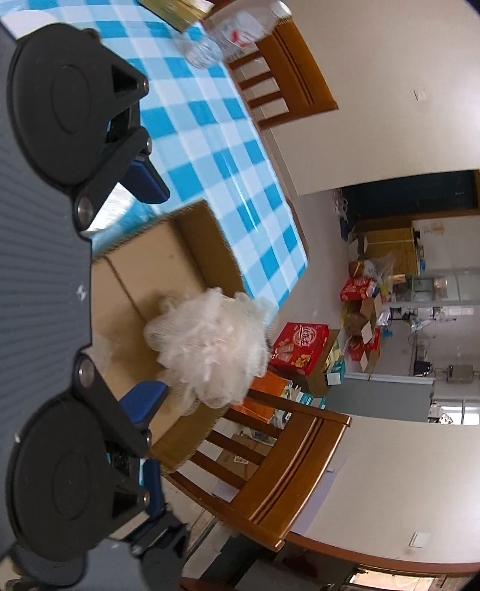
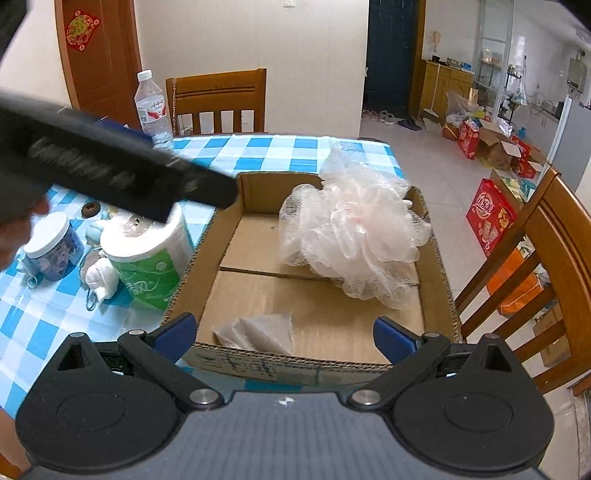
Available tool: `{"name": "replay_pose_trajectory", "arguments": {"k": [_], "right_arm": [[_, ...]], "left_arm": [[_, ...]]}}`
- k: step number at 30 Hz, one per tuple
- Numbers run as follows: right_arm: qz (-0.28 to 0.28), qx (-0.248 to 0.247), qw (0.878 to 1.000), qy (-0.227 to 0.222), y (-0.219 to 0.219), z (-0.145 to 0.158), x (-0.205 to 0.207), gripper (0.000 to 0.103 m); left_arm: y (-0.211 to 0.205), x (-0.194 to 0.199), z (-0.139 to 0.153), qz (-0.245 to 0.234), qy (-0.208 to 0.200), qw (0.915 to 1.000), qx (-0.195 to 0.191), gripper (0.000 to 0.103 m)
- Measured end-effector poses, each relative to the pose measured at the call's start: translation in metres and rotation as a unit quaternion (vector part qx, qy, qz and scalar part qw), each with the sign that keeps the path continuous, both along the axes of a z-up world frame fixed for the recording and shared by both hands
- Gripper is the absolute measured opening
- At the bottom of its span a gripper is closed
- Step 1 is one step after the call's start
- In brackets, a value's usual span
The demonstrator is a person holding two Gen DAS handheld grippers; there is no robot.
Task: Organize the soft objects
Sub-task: 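Move both tools back over the table toward the masks and hair tie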
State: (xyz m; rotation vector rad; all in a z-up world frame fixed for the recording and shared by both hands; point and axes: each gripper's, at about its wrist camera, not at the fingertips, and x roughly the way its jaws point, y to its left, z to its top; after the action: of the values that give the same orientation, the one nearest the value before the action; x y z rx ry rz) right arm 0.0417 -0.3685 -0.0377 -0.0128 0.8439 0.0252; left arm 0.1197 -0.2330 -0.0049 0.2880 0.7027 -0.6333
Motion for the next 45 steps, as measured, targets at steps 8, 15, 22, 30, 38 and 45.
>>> {"name": "replay_pose_trajectory", "arguments": {"k": [8,15,22,30,38,45], "right_arm": [[0.032,-0.018,0.999,-0.001,0.03,-0.001,-0.005,0.103],[0.054,-0.006,0.998,0.008,0.056,-0.006,-0.008,0.103],[0.057,-0.017,0.998,0.025,0.096,-0.011,-0.006,0.103],[0.055,-0.017,0.997,0.042,0.152,-0.017,0.002,0.103],[0.053,-0.041,0.996,0.063,0.207,-0.028,0.013,0.103],[0.051,-0.052,0.995,0.074,0.241,-0.036,0.03,0.103]], "left_arm": [[0.048,-0.032,-0.017,0.019,0.028,0.9994,0.01,0.102],[0.095,-0.043,-0.032,0.066,0.056,0.9962,0.012,0.102],[0.146,-0.049,-0.04,0.082,0.045,0.9952,0.029,0.102],[0.214,-0.039,-0.059,0.11,0.066,0.9914,0.026,0.102],[0.272,-0.027,-0.079,0.135,0.067,0.9883,0.026,0.102],[0.308,-0.013,-0.091,0.162,0.066,0.9841,0.031,0.102]]}}
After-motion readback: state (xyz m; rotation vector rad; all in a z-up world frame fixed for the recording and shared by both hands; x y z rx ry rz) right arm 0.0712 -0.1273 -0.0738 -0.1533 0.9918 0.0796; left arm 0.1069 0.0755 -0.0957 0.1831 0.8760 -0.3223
